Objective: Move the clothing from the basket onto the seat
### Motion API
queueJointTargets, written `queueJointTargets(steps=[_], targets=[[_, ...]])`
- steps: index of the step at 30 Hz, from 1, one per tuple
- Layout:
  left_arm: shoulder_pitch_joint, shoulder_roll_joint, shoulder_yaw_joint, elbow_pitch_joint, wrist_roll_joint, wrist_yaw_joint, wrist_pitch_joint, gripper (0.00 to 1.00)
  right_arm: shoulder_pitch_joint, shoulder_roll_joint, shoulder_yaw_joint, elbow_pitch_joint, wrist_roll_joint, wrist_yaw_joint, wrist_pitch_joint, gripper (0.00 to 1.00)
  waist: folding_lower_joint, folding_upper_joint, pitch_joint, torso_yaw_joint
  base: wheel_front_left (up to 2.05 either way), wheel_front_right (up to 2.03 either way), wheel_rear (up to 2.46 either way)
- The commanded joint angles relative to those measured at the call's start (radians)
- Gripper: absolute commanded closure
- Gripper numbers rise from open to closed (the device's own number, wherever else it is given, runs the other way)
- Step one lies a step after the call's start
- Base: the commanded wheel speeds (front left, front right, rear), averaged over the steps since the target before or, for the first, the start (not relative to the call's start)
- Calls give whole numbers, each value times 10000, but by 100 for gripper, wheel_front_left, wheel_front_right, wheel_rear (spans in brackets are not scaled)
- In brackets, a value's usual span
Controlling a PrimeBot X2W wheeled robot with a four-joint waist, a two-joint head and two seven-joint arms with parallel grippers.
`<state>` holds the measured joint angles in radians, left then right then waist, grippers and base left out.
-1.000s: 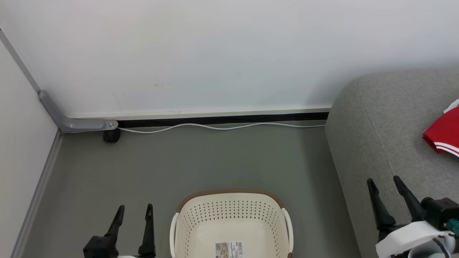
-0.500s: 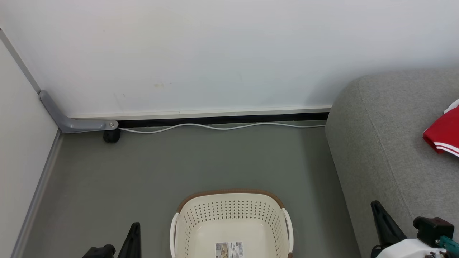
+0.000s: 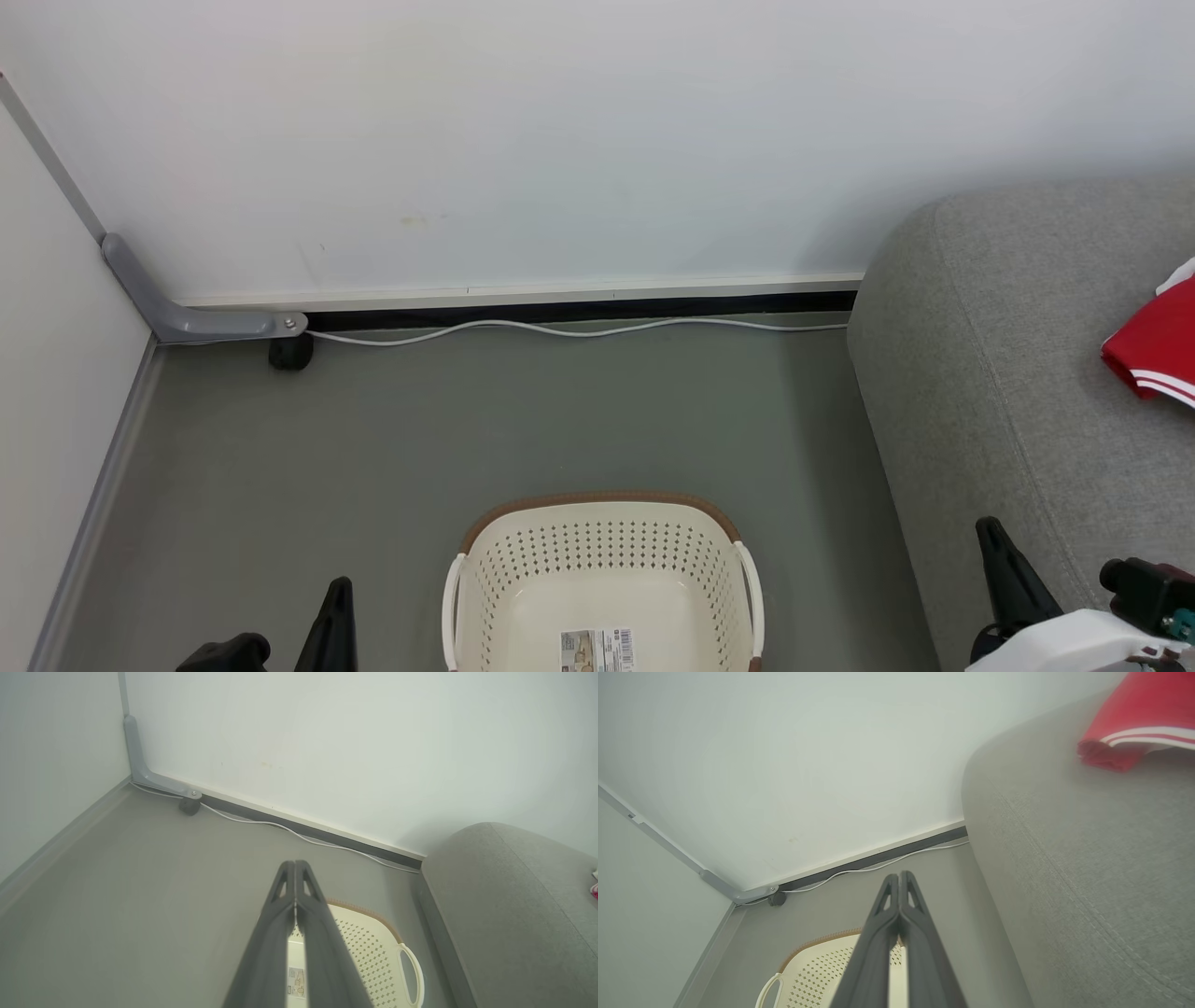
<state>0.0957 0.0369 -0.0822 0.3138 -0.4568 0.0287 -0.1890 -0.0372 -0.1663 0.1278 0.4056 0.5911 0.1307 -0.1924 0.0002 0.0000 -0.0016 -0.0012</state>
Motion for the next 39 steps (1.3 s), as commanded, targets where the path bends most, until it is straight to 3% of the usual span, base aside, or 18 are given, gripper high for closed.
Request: queueJointTargets(steps=[1,39], targets=[[-472,54,160,-291,-336,-109,65,100,-380,-115,-127,-302,284,0,96,100,-1,0,1,0,0,0,0],[-1049,83,824,-436,-4453,-656,1155,100,-501,354,-974,-783,3923,0,1190,100,-1,0,18,5,0,0,0]])
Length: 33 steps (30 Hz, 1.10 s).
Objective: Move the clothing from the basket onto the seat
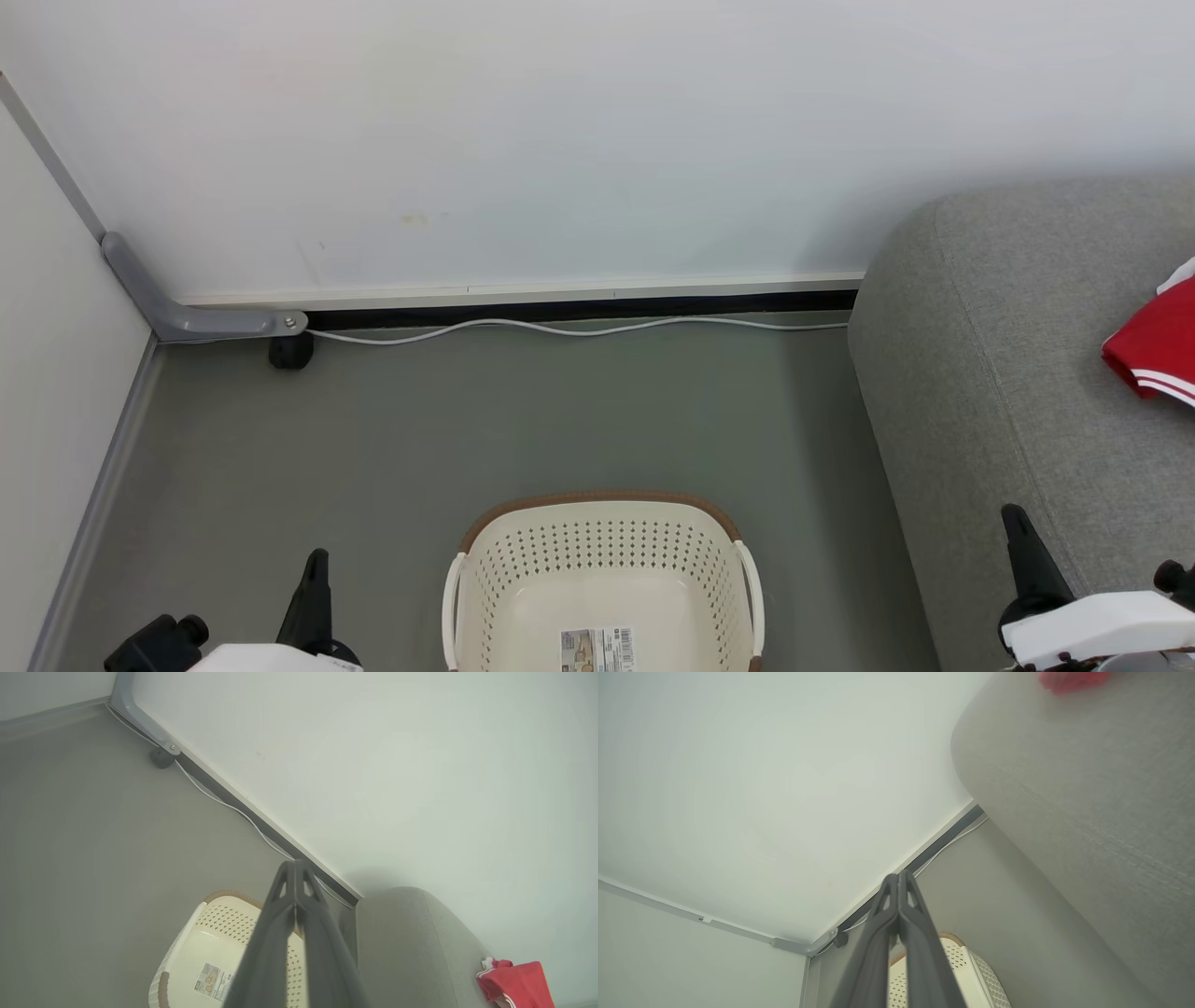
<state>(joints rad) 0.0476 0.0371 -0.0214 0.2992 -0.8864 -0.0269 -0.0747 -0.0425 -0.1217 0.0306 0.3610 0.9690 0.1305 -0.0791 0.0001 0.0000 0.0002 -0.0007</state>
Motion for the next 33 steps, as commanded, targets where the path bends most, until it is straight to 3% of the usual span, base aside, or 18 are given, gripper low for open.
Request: queueJointTargets(steps=[1,33], targets=[[-583,82,234,-294,-269,-114,42,100,-452,-80,-25,-349,243,2,86,100,-1,0,0,0,0,0,0],[-1098,108,825,-422,-3942,-602,1013,100,-559,340,-780,-778,3488,2,1061,100,-1,0,15,4,0,0,0]])
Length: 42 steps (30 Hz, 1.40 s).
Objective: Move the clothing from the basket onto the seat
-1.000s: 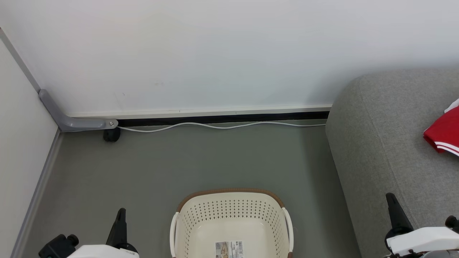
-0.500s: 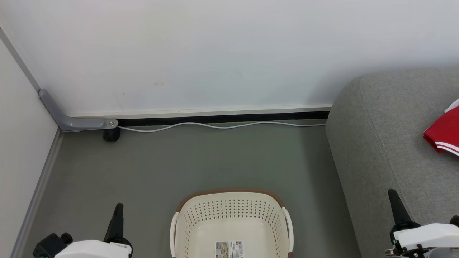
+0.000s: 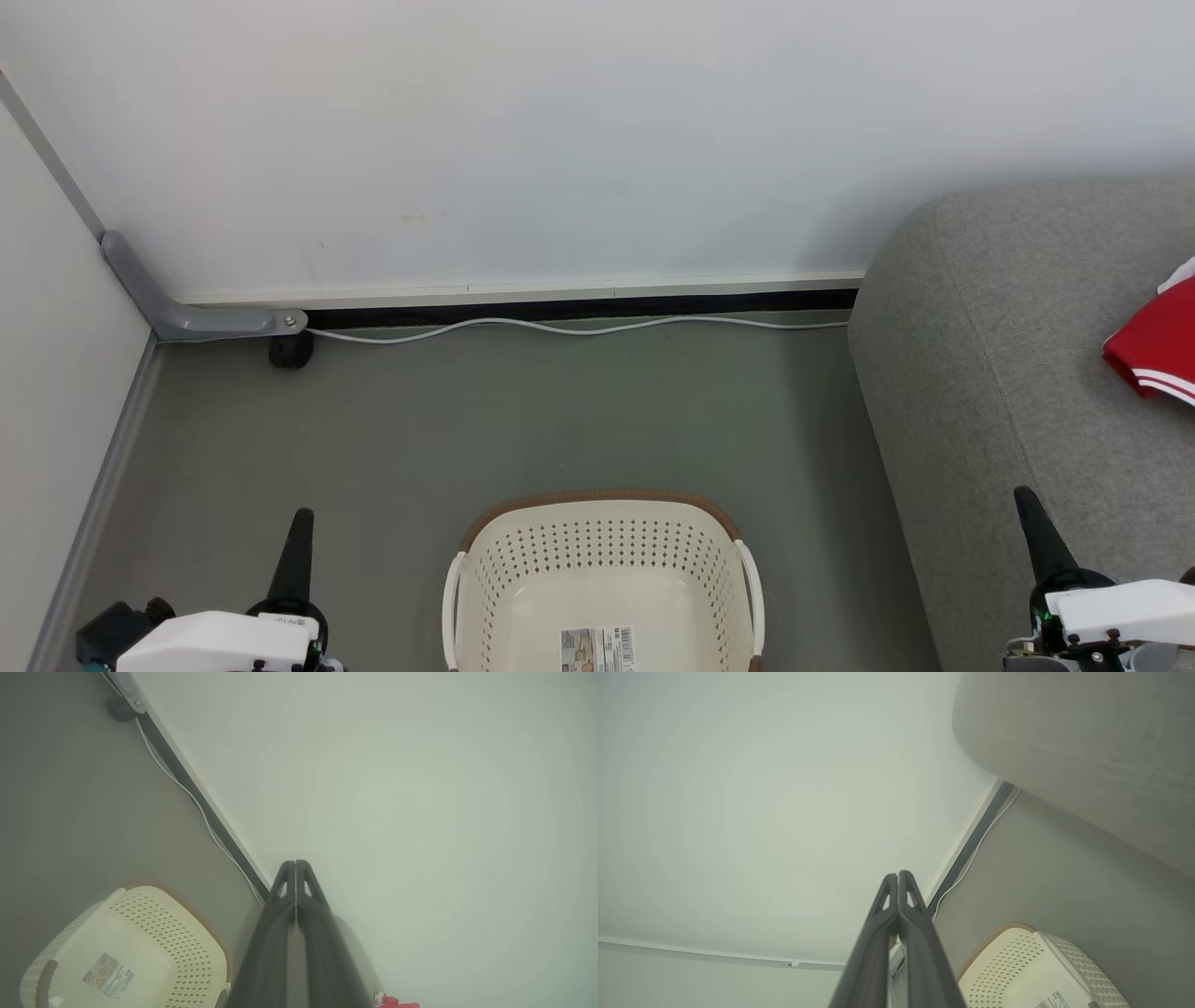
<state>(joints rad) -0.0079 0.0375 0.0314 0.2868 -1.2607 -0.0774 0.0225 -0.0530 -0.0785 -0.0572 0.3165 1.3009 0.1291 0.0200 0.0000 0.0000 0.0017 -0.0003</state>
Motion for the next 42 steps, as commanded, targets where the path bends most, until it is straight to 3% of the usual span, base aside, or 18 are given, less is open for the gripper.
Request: queueJointTargets(steps=[1,30,42], targets=[[-558,105,316,-302,-310,-112,70,100,-458,-79,75,-347,268,16,99,100,0,0,1,0,0,0,0],[-995,127,817,-410,-3423,-526,893,100,-549,276,-565,-710,3018,16,926,100,0,0,13,3,0,0,0],[-1002,127,825,-413,-3479,-533,908,100,-551,283,-577,-717,3067,16,941,100,0,0,14,4,0,0,0]])
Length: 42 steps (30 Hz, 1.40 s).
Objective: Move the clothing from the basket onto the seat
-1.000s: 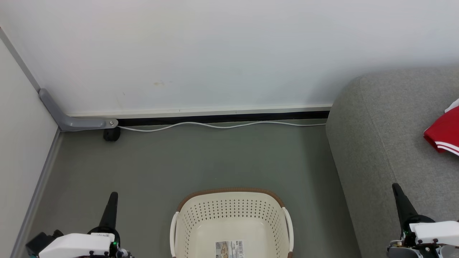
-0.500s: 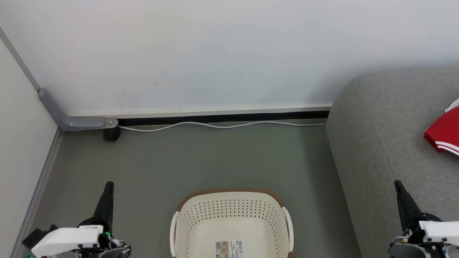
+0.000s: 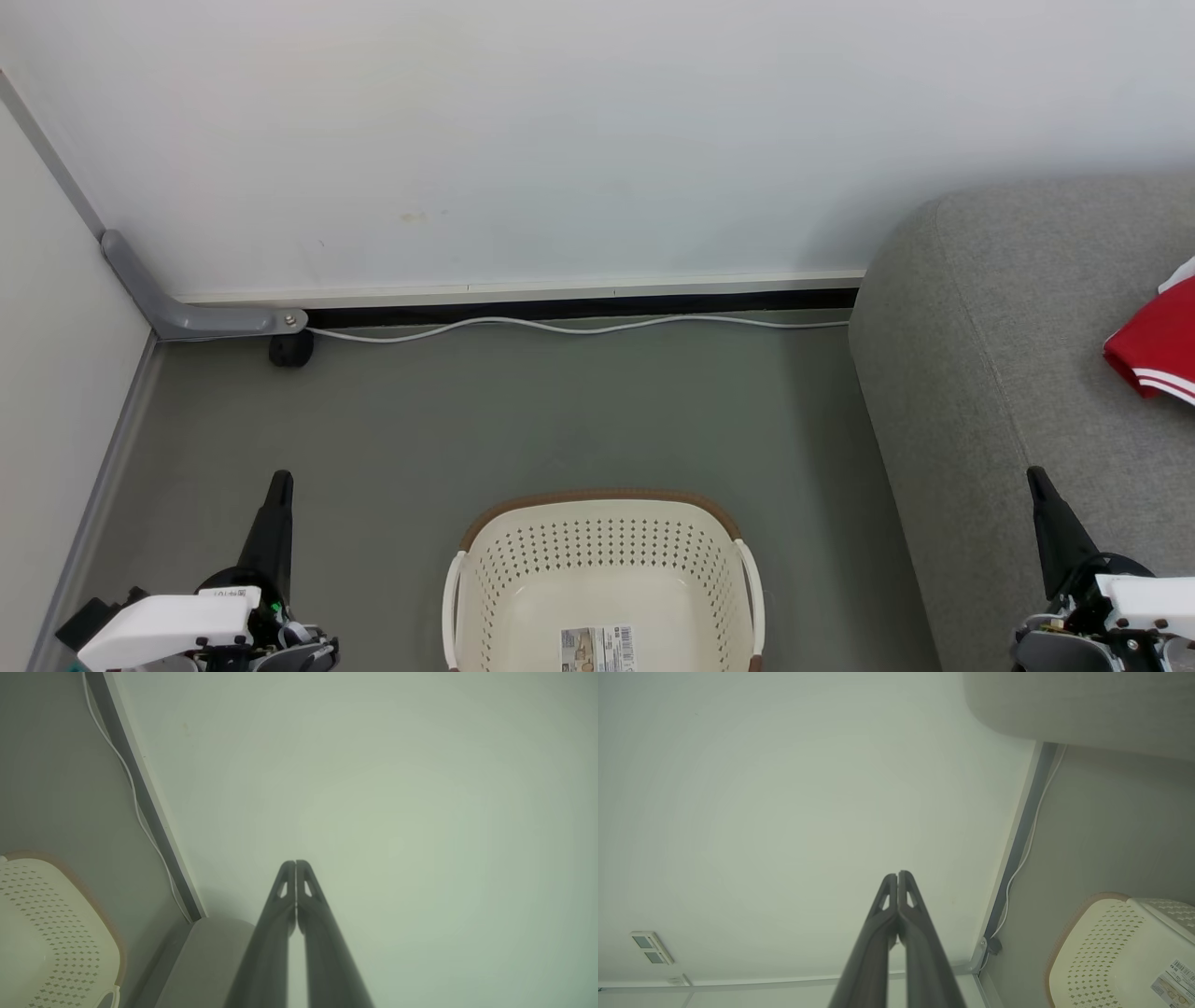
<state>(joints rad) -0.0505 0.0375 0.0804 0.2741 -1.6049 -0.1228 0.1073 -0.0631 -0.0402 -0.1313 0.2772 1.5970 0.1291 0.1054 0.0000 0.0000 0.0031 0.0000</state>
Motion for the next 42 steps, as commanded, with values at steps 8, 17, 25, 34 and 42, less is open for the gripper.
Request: queueJointTargets(steps=[8,17,25,34,42], targets=[[-576,127,334,-287,-37,-79,60,100,-449,-101,164,-324,107,16,87,100,0,0,0,0,0,0,0],[-576,127,334,-287,-37,-79,60,100,-449,-101,166,-324,109,16,86,100,0,0,0,0,0,0,0],[-576,127,334,-288,-38,-79,60,100,-449,-101,167,-324,110,16,84,100,0,0,0,0,0,0,0],[-576,127,333,-288,-38,-79,59,100,-449,-101,168,-324,111,16,83,100,0,0,0,0,0,0,0],[-576,127,333,-288,-38,-79,59,100,-448,-101,169,-324,112,16,83,100,0,0,0,0,0,0,0]])
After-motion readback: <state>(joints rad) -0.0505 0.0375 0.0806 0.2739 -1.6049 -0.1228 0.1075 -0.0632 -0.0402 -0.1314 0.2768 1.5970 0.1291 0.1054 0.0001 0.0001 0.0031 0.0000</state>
